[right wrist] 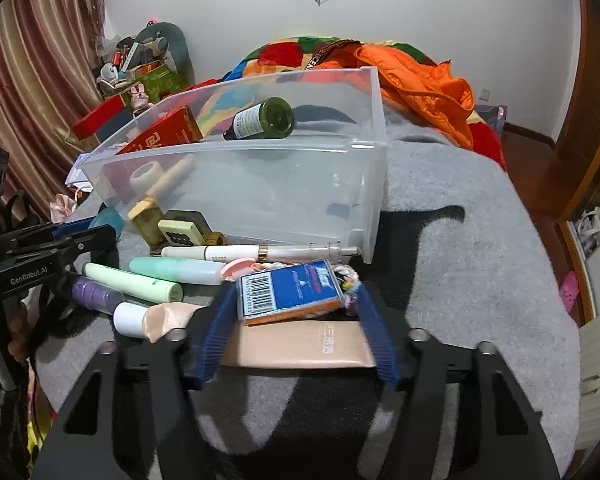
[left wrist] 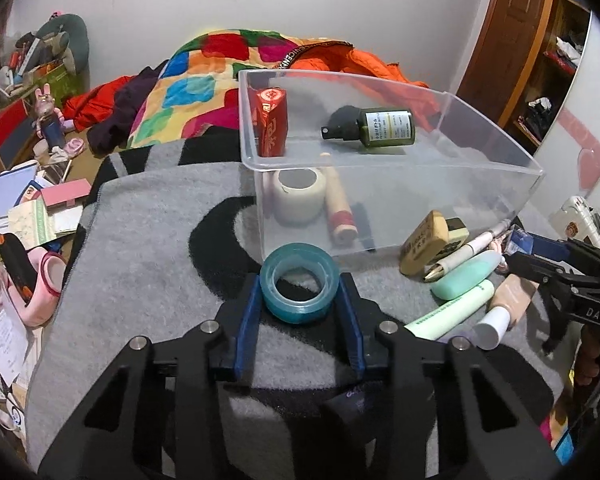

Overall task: Organize objects
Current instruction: 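Grasp the teal tape roll with the left gripper while the right moves toward the blue card box, then grasp the blue Max box with the right gripper while the left drops the teal tape into the clear box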

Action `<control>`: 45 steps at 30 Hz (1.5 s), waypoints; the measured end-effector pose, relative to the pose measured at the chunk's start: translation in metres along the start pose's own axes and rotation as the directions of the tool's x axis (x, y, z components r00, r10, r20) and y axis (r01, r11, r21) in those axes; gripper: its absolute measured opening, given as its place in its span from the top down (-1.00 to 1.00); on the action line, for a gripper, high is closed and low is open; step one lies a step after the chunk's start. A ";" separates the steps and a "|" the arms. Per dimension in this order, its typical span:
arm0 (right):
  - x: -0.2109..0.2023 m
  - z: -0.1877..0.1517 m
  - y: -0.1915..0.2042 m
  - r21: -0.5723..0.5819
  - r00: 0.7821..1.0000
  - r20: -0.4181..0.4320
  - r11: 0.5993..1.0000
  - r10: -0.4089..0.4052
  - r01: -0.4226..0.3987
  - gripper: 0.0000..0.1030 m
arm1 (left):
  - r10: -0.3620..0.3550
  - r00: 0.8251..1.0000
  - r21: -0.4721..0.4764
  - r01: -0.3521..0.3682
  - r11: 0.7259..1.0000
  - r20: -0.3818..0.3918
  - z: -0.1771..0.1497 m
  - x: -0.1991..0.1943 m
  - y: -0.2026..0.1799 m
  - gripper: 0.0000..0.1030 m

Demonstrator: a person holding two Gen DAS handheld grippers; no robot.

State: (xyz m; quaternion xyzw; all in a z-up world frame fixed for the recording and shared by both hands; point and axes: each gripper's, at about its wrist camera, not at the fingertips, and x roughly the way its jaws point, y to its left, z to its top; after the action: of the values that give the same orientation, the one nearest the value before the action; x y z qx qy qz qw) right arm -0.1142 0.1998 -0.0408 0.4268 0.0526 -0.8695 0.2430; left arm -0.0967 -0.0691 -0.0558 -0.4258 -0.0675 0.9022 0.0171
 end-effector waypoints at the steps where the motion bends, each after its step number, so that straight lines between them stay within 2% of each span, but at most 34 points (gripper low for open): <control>1: -0.001 0.000 0.000 -0.004 1.000 0.001 1.000 -0.006 0.006 0.10 | 0.006 1.000 0.001 -0.006 1.000 0.004 -0.001 -0.001 0.000 0.26; 6: -0.007 -0.002 -0.005 -0.010 1.000 0.001 1.000 -0.015 0.015 0.10 | 0.047 0.998 0.021 -0.048 0.999 0.030 -0.006 -0.007 -0.005 0.26; 8: -0.011 -0.003 -0.006 -0.020 0.999 -0.006 0.999 -0.037 0.037 -0.03 | 0.059 0.998 0.029 -0.060 0.998 0.038 -0.007 -0.010 -0.007 0.27; 10: -0.016 -0.005 -0.006 -0.032 0.998 -0.001 0.997 -0.067 0.067 -0.36 | 0.063 0.997 0.033 -0.065 0.997 0.046 -0.008 -0.015 -0.007 0.27; 16: -0.024 0.000 0.001 -0.088 0.994 0.047 0.991 -0.094 0.098 -0.39 | 0.061 0.994 0.035 -0.064 0.997 0.088 -0.002 -0.032 -0.009 0.27; 19: -0.012 0.003 0.001 -0.083 0.996 0.018 0.992 -0.093 0.094 -0.32 | 0.061 0.991 0.041 -0.066 0.997 0.115 0.004 -0.042 -0.011 0.27; 22: -0.003 0.002 -0.004 -0.052 0.997 -0.014 0.996 -0.070 0.069 0.00 | 0.061 0.988 0.053 -0.069 0.996 0.142 0.011 -0.051 -0.016 0.27; 24: -0.003 0.001 -0.007 -0.031 0.999 -0.014 0.999 -0.044 0.044 0.13 | 0.057 0.986 0.062 -0.067 0.996 0.159 0.016 -0.057 -0.020 0.27; 34: -0.025 0.004 -0.010 -0.023 0.997 0.049 0.998 -0.054 0.055 0.13 | 0.026 0.974 0.099 -0.049 0.994 0.224 0.037 -0.071 -0.039 0.27; 40: -0.049 0.026 -0.005 -0.012 0.988 0.149 0.999 -0.028 0.030 0.13 | 0.009 0.970 0.109 -0.037 0.993 0.244 0.053 -0.071 -0.046 0.27; 45: -0.052 0.050 0.003 -0.012 0.980 0.199 1.000 -0.012 0.014 0.13 | -0.017 0.972 0.110 -0.009 0.994 0.234 0.064 -0.063 -0.050 0.27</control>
State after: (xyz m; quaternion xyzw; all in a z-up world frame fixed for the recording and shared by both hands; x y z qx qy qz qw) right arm -0.1216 0.2024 0.0309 0.3357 0.0365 -0.9091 0.2440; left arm -0.1073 -0.0319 0.0392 -0.3146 -0.0198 0.9484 0.0343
